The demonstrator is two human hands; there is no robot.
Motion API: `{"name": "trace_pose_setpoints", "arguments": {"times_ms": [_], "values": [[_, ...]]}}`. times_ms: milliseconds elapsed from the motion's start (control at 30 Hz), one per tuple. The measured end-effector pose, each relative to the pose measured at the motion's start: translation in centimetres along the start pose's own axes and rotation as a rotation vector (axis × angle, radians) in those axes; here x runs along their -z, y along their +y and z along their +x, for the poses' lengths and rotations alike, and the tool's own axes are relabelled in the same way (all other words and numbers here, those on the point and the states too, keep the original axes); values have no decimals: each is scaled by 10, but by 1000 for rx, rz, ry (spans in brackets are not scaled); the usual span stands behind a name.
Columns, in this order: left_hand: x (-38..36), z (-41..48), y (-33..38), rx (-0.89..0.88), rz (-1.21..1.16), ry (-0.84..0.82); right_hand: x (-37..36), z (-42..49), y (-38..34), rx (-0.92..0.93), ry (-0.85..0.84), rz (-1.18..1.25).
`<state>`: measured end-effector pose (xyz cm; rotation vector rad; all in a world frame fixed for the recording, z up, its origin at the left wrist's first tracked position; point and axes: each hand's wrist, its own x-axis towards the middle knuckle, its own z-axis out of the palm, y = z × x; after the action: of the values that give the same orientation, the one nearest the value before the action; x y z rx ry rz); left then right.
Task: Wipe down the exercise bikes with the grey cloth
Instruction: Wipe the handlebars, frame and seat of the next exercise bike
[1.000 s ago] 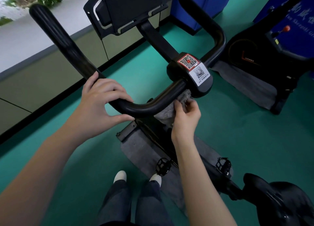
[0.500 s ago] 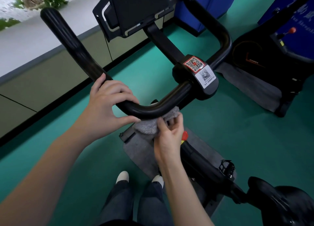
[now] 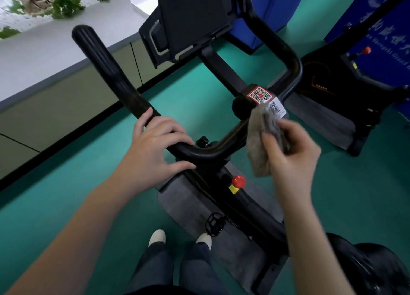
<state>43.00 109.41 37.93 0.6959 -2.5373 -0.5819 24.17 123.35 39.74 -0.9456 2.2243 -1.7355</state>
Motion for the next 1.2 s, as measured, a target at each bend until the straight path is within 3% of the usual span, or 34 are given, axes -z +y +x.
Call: {"name": "trace_pose_setpoints", "arguments": {"times_ms": [133, 367, 567, 900, 1067, 1200], "values": [[0, -1, -2, -5, -5, 1, -10, 57, -25, 228, -283, -426], [2, 2, -3, 9, -46, 5, -46, 93, -38, 313, -765, -978], [1, 2, -4, 16, -74, 11, -61, 91, -41, 306, -979, -1129], [0, 3, -6, 24, -109, 14, -64, 78, -49, 277, -1087, -960], [2, 3, -5, 20, -87, 5, -70, 55, -53, 263, -1005, -894], [3, 1, -3, 21, -34, -7, -75, 43, -52, 139, -879, -851]]}}
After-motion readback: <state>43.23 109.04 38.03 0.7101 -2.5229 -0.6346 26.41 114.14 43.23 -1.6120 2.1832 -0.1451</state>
